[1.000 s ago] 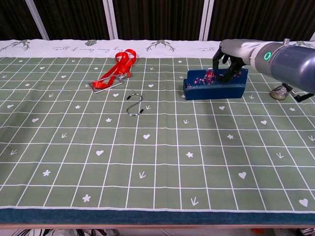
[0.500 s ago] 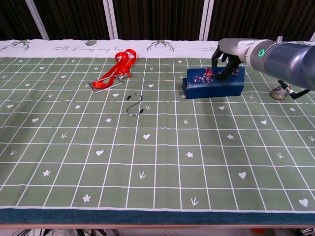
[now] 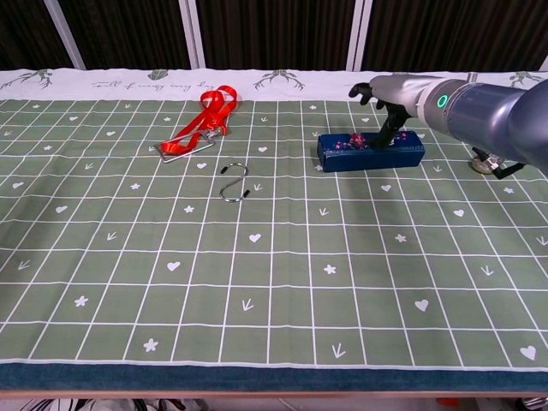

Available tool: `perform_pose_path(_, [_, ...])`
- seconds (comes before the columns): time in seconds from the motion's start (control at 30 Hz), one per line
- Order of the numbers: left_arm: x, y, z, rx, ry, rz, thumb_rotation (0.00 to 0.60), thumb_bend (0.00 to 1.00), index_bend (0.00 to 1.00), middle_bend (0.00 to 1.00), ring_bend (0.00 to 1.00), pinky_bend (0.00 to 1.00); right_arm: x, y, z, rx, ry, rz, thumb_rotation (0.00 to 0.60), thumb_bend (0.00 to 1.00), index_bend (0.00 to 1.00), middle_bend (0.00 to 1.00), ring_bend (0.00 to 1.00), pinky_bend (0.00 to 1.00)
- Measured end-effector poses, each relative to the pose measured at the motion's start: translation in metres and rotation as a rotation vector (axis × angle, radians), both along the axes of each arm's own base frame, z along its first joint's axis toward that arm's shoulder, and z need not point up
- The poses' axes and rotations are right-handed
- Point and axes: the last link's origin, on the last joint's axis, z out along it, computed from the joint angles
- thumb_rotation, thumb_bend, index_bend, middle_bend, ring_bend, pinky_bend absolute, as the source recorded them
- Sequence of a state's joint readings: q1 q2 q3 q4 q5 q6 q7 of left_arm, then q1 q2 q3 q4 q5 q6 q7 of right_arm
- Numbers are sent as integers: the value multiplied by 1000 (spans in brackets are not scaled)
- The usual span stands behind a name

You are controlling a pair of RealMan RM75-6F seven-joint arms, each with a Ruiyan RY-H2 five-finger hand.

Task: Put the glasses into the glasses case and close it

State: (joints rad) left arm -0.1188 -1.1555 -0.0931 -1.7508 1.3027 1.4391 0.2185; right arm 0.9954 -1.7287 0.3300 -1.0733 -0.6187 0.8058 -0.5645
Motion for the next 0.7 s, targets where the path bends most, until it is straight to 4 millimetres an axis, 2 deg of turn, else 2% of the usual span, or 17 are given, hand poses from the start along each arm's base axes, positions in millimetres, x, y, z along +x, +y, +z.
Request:
perform_pose_path(0.23, [0,0,0,-4,4,-1,600,311,72,0,0,0,-2,3,9,3,10,20,600,391,34,91,67,192])
perform_pose_path(0.7, [1,-1,-1,-6,12,0,600,311,72,0,0,0,-6,8,9,94,118,7,600,385,147,146,68,192])
